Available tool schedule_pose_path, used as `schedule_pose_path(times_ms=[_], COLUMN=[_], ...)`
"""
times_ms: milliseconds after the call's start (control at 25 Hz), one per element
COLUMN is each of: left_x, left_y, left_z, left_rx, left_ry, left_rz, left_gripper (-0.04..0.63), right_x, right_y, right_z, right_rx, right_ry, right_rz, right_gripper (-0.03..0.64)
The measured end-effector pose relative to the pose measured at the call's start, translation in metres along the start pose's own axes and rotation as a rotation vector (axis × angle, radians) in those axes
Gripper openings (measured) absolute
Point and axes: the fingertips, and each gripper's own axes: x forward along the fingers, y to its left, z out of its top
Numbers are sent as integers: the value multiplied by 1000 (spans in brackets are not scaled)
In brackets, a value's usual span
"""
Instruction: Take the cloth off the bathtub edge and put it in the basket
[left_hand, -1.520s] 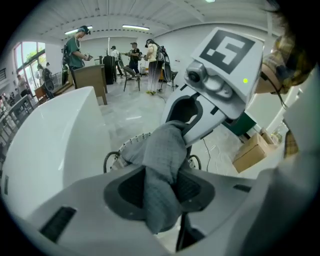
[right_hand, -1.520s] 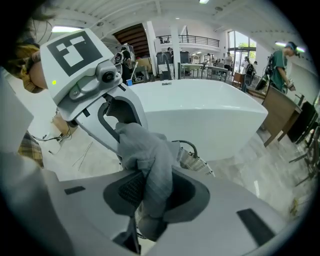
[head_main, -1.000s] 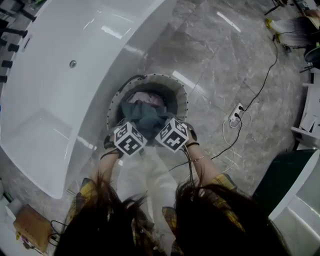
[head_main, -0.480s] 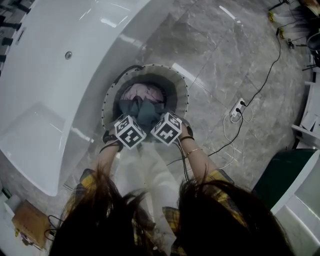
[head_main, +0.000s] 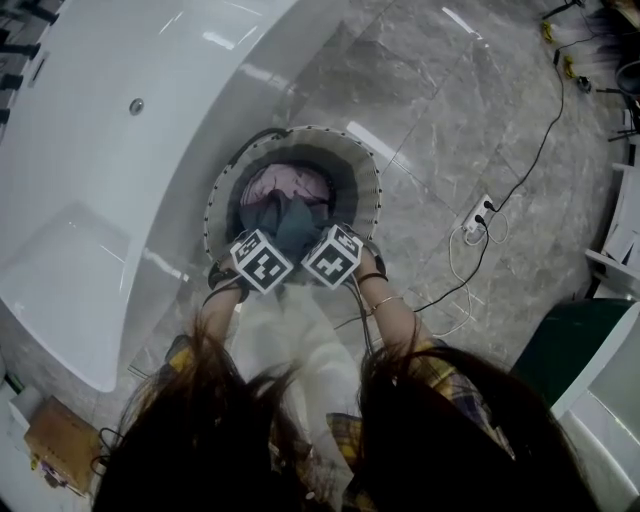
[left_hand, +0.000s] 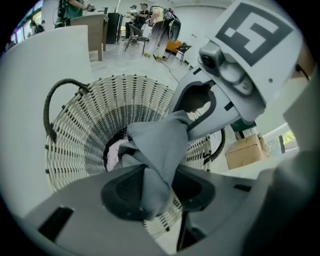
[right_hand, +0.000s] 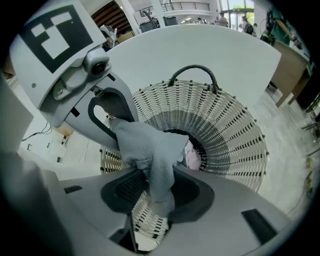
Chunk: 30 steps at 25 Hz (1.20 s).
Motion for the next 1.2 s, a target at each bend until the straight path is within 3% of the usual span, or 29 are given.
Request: schedule_pose_path(times_ms=[280, 800, 1040, 1200], left_x=[-8, -41, -72, -100], left_y=[9, 0, -8, -10], left_z=[-12, -9, -5, 2], left_rx=[-55, -89, -97, -83], left_ry=[-18, -86, -131, -178], left_rz=[0, 23, 57, 69], left_gripper=[150, 152, 152, 152], right_x=[-6, -32, -56, -80], right_y=[-17, -5, 18, 24], right_z=[-2, 15, 12, 28], right_rx=[141, 157, 217, 241], right_ry=[-23, -38, -14, -54], right_rz=[-16, -41, -33, -45], right_gripper=[189, 190, 190, 189])
